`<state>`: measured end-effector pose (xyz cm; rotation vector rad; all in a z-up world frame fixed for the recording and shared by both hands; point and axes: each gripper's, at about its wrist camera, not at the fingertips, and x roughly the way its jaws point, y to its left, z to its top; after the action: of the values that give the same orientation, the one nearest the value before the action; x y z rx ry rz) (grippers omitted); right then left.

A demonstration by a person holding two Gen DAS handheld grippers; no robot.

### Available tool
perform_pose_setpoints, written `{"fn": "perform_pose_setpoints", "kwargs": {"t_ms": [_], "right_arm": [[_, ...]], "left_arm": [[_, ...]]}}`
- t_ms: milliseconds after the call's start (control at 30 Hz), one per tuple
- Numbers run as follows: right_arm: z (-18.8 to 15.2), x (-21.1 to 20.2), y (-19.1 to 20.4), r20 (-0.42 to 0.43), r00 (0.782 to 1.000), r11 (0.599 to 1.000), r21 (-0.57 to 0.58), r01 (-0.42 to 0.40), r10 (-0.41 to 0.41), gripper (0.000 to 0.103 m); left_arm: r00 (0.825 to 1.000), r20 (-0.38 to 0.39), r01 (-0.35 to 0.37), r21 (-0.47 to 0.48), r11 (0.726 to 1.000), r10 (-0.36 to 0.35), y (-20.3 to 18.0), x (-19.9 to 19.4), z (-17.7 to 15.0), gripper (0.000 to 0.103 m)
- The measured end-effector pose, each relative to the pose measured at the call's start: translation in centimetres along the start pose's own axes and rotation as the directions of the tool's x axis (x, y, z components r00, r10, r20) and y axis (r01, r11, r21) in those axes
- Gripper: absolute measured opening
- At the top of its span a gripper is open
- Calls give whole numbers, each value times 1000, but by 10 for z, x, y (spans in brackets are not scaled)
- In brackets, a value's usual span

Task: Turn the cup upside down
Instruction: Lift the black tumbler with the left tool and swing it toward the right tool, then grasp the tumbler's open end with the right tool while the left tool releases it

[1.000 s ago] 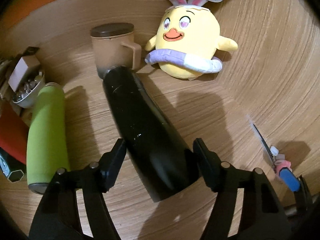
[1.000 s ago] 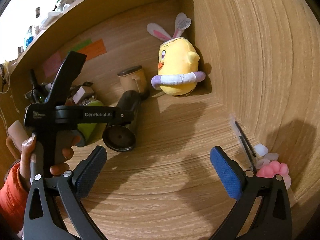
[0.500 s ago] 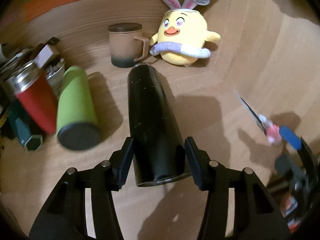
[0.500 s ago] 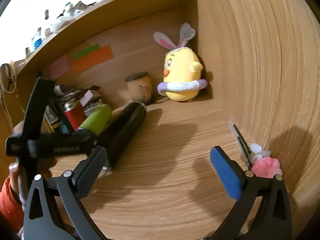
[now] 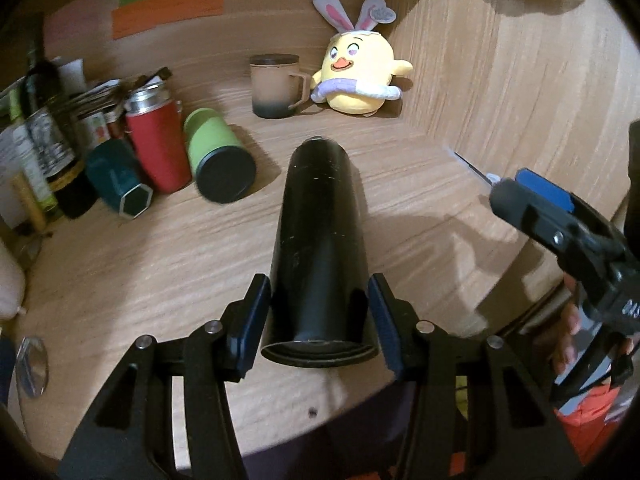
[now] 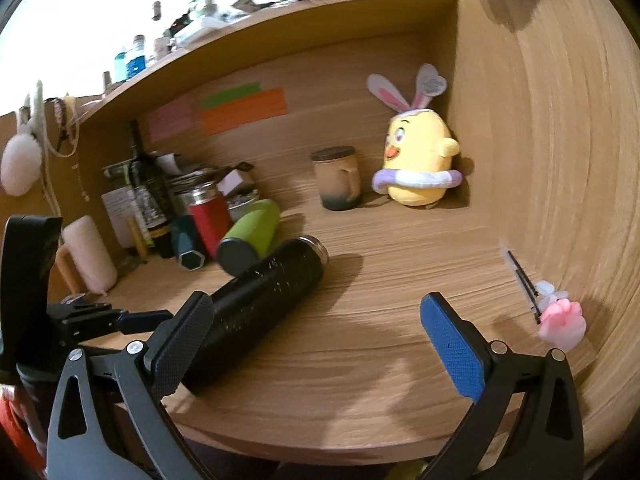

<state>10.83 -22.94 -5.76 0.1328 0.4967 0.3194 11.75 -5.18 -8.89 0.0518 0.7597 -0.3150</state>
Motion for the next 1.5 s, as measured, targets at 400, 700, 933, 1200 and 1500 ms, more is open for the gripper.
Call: {"fn": "perform_pose_setpoints", "kwargs": {"t_ms": [400, 700, 933, 1200, 1500], "right_arm": [[-12, -10, 44, -23, 999, 998, -51, -34, 33, 103], [-26, 28, 93, -94, 991, 992, -72, -104, 97, 103], [-51, 65, 125, -157, 988, 992, -123, -29, 10, 103], [-65, 69, 107, -165, 986, 998, -61, 2, -12, 100], [-68, 48, 83, -128, 990, 997, -54, 47, -54, 74]], "left_arm": [[991, 130, 10, 4, 1000, -10, 17, -48, -27, 61], [963, 201, -147, -173, 974, 181, 92, -79, -46, 76], [971, 148, -153, -208, 966, 186, 115, -62, -62, 77], [977, 151, -118, -221, 968, 153, 112, -54, -57, 77], [979, 170, -85, -152, 985, 111, 80, -47, -47, 77]]}}
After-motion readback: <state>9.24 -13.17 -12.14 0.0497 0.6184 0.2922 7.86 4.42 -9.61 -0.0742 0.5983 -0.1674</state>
